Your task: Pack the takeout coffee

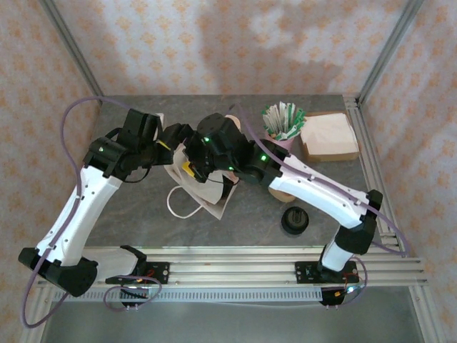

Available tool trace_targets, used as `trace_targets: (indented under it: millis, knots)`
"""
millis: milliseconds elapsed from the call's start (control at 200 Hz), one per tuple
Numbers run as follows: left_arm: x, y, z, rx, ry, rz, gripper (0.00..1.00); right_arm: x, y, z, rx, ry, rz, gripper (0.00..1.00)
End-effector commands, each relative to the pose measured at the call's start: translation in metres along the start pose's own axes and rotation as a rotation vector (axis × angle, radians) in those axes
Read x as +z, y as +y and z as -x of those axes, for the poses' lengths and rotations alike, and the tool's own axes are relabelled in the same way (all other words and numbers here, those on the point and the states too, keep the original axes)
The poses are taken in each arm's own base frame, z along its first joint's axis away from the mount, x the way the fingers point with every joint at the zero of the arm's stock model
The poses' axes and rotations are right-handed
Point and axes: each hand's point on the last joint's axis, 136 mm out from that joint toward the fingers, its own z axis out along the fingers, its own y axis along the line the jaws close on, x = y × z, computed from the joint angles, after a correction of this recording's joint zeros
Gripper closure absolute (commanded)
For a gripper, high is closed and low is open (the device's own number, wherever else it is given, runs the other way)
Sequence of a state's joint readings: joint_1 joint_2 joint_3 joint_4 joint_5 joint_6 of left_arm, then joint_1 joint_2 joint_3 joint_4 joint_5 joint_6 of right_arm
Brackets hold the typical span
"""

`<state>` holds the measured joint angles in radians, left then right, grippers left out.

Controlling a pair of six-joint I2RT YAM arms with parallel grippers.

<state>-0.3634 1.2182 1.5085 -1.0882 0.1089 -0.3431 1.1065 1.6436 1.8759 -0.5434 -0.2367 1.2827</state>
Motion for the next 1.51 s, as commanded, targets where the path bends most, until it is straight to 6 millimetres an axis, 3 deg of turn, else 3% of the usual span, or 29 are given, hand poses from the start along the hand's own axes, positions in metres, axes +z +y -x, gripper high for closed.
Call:
trace_targets:
  millis: [0,285,375,480,676,816,886,936,1121,1221,1286,1501]
  knots:
    - [0.003,0.008,0.006,-0.009,-0.027,0.036,1.0,-0.039,0.056,-0.002,-0.07,-0.004,0.231,0.0]
    - [0.018,0.012,0.002,-0.045,0.024,0.037,1.0,-0.071,0.087,0.001,-0.235,-0.045,0.353,0.01]
    - [0.027,0.014,0.001,-0.079,0.056,0.024,1.0,-0.092,0.092,0.013,-0.322,-0.122,0.354,0.01]
    - [0.031,0.014,0.003,-0.135,0.081,-0.011,1.0,-0.125,0.084,0.041,-0.449,-0.279,0.28,0.01]
    - [0.029,0.001,0.002,-0.224,0.121,-0.083,1.0,-0.191,0.024,0.118,-0.617,-0.684,-0.109,0.01]
    - [0.029,0.001,-0.005,-0.309,0.179,-0.064,1.0,-0.227,-0.026,0.163,-0.609,-0.854,-0.33,0.01]
    - [0.027,0.007,-0.004,-0.344,0.171,-0.029,1.0,-0.236,-0.051,0.18,-0.598,-0.9,-0.442,0.01]
    - [0.027,0.012,-0.003,-0.357,0.156,-0.001,1.0,-0.254,-0.062,0.187,-0.584,-0.934,-0.482,0.01]
    - [0.033,0.02,-0.007,-0.379,0.165,0.036,1.0,-0.267,-0.104,0.202,-0.548,-0.956,-0.596,0.01]
    - [0.035,0.024,-0.006,-0.389,0.167,0.047,0.86,-0.27,-0.122,0.206,-0.546,-0.965,-0.658,0.01]
    - [0.034,0.024,-0.001,-0.398,0.146,0.038,0.67,-0.272,-0.13,0.207,-0.552,-0.975,-0.687,0.01]
    - [0.017,0.02,0.023,-0.365,0.071,0.015,0.44,-0.281,-0.15,0.211,-0.574,-1.012,-0.761,0.01]
